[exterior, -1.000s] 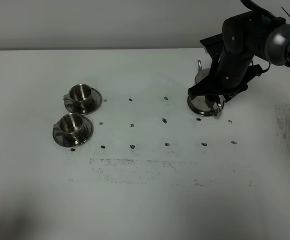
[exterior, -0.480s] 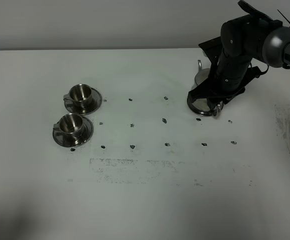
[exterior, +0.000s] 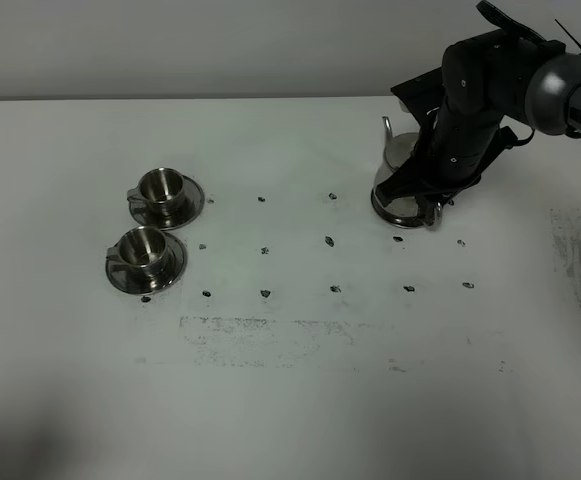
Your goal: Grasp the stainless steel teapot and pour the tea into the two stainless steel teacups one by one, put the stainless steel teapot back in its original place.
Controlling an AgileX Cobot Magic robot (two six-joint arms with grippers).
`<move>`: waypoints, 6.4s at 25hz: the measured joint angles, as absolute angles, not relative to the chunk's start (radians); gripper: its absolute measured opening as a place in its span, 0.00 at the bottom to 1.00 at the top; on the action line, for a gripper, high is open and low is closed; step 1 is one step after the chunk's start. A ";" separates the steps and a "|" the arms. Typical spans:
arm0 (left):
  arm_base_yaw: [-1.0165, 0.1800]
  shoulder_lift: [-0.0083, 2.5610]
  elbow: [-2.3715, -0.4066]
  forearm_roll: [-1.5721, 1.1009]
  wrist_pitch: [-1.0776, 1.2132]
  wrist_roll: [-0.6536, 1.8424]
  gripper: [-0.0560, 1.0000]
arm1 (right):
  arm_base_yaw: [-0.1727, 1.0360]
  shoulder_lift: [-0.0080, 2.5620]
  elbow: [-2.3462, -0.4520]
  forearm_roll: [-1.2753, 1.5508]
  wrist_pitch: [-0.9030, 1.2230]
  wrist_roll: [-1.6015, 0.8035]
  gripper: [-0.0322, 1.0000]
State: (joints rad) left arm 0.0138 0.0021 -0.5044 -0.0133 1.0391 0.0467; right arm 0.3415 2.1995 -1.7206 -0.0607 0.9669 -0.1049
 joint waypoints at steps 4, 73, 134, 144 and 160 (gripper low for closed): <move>0.014 0.002 -0.504 -0.013 1.039 0.047 0.63 | 0.342 2.198 -1.721 -0.056 0.966 -0.112 0.22; 0.014 0.002 -0.504 -0.013 1.039 0.047 0.63 | 0.632 2.361 -2.263 -0.151 0.931 -1.118 0.22; 0.014 0.002 -0.504 -0.013 1.039 0.047 0.63 | 0.658 2.504 -2.271 -0.428 0.668 -1.309 0.22; 0.014 0.002 -0.504 -0.013 1.039 0.047 0.63 | 0.664 2.504 -2.271 -0.477 0.640 -1.309 0.22; 0.014 0.002 -0.504 -0.013 1.039 0.047 0.63 | 0.668 2.522 -2.271 -0.527 0.620 -1.317 0.22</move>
State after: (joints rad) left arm 0.0138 0.0021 -0.5044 -0.0133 1.0391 0.0467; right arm 0.6679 2.5215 -2.2711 -0.5272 0.6198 -1.3168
